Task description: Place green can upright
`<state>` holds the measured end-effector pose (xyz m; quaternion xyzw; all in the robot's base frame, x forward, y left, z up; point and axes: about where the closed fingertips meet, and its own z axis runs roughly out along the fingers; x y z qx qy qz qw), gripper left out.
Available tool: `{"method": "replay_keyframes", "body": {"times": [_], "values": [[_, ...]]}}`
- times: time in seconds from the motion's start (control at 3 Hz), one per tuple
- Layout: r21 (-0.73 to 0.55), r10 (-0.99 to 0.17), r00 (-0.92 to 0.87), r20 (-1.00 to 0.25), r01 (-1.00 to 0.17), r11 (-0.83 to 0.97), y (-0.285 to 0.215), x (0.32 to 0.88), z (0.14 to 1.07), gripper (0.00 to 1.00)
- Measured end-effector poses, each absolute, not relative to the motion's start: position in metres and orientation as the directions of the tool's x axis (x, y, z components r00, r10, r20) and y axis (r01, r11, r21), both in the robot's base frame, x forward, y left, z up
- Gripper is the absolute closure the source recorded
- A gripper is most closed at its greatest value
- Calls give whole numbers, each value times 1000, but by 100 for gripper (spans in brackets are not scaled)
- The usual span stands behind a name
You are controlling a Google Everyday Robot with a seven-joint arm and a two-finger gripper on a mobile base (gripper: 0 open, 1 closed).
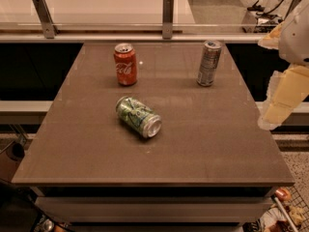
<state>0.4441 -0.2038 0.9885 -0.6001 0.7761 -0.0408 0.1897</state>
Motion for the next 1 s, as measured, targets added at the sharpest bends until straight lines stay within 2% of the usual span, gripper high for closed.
{"method": "replay_keyframes", "body": {"times": [0.33,1.0], "values": [[-251,-930,-230,-287,-919,305,-185,460,984,0],[-138,-897,-334,-289,-913,384,-122,490,961,0]]}}
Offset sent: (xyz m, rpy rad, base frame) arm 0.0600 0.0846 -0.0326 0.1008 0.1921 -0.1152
